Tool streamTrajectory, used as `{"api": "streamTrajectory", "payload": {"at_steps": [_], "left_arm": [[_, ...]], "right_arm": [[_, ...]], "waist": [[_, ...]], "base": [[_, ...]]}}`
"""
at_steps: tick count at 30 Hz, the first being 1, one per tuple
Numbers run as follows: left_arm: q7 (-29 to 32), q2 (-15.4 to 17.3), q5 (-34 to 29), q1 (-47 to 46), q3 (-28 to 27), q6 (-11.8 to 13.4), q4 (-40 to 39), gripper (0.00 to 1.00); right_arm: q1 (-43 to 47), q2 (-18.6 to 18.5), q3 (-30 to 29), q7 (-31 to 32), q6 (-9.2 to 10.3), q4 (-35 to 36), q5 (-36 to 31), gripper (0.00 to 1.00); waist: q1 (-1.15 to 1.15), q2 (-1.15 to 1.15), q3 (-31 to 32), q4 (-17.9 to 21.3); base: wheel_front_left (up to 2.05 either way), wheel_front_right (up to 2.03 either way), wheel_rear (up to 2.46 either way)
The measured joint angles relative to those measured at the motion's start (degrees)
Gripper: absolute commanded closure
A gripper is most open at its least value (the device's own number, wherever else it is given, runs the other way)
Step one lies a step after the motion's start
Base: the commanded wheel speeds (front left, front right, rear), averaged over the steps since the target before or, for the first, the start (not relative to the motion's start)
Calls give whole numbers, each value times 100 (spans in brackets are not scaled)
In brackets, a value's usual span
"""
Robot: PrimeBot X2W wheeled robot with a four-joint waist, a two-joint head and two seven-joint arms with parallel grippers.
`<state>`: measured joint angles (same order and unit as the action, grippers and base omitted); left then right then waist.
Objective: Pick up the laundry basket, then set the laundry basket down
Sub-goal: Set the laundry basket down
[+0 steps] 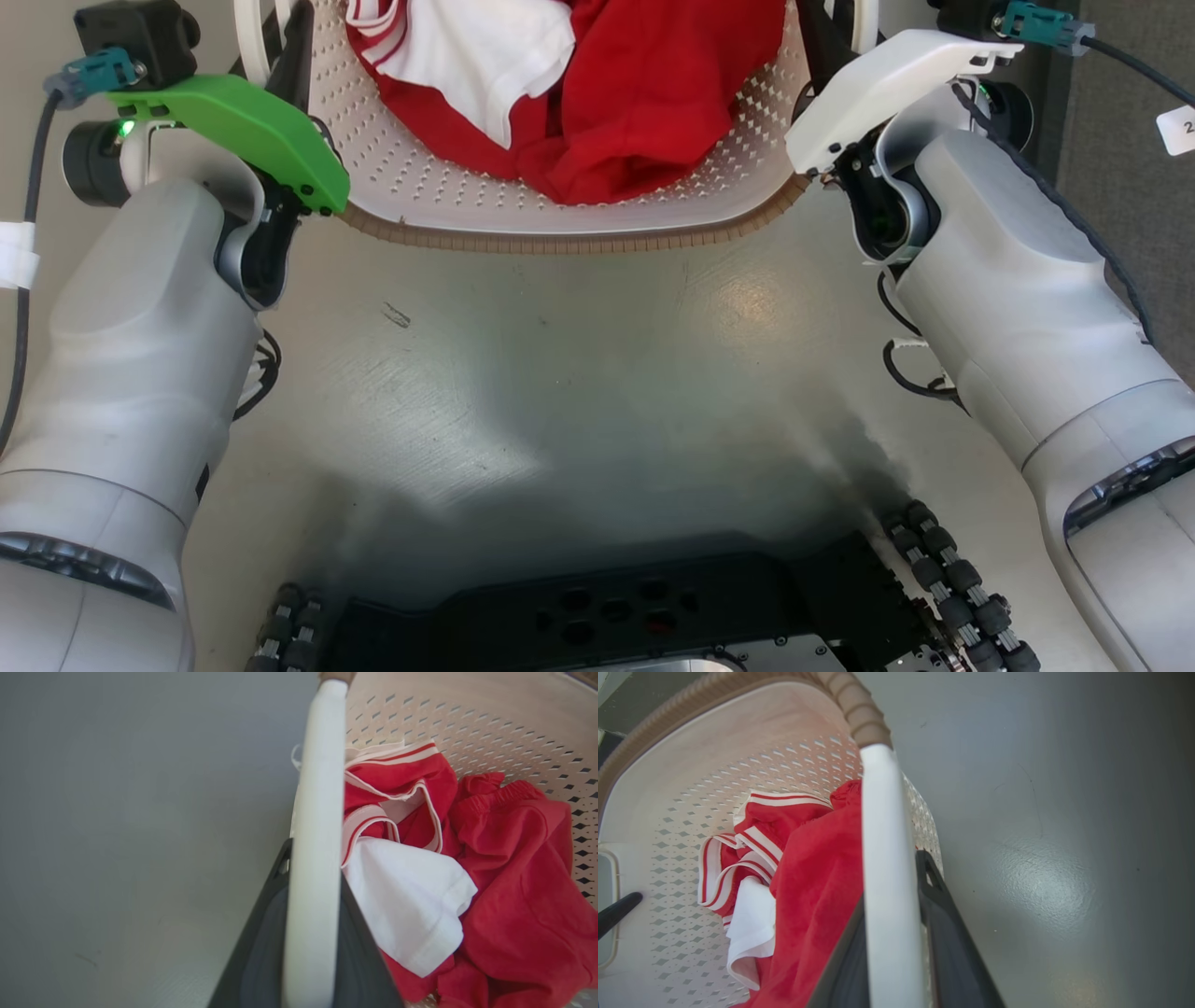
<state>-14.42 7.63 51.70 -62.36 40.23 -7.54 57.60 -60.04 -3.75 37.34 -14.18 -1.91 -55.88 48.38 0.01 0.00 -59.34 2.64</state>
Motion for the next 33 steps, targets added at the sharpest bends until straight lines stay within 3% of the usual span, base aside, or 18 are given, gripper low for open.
{"api": "streamTrajectory", "payload": {"at_steps": [8,12,14,16,17,18,19,20,33], "left_arm": [[0,4,-240,1,-208,0,-149,100],[0,-23,-314,10,-285,0,-194,100],[0,-37,-360,13,-301,0,-209,100],[0,-52,-378,17,-310,0,-215,100],[0,-60,-401,20,-308,0,-213,64],[0,-71,-405,24,-309,0,-211,64],[-1,-74,-409,29,-308,0,-209,41],[-1,-76,-411,37,-308,0,-207,0],[-1,-98,-608,161,-383,0,-178,0]], "right_arm": [[10,5,-233,-15,0,96,-256,100],[33,9,-335,-15,0,135,-325,95],[56,9,-377,-16,-1,144,-358,87],[69,9,-409,-16,-1,148,-363,66],[71,9,-430,-16,-5,151,-372,25],[73,12,-458,-16,-8,160,-382,25],[75,12,-495,-16,-10,163,-386,0],[81,5,-530,-16,-19,165,-386,0],[220,1,-765,-25,-58,175,-548,0]], "waist": [[0,0,-81,-14],[0,0,-92,-19],[-1,0,-95,-22],[0,0,-95,-25],[0,0,-94,-27],[0,0,-92,-28],[-1,0,-90,-29],[-1,0,-87,-31],[-1,0,14,-37]], "base": [[0,0,0],[0,0,0],[0,0,0],[0,0,0],[0,0,0],[0,0,0],[0,0,0],[0,0,0],[0,0,0]]}}
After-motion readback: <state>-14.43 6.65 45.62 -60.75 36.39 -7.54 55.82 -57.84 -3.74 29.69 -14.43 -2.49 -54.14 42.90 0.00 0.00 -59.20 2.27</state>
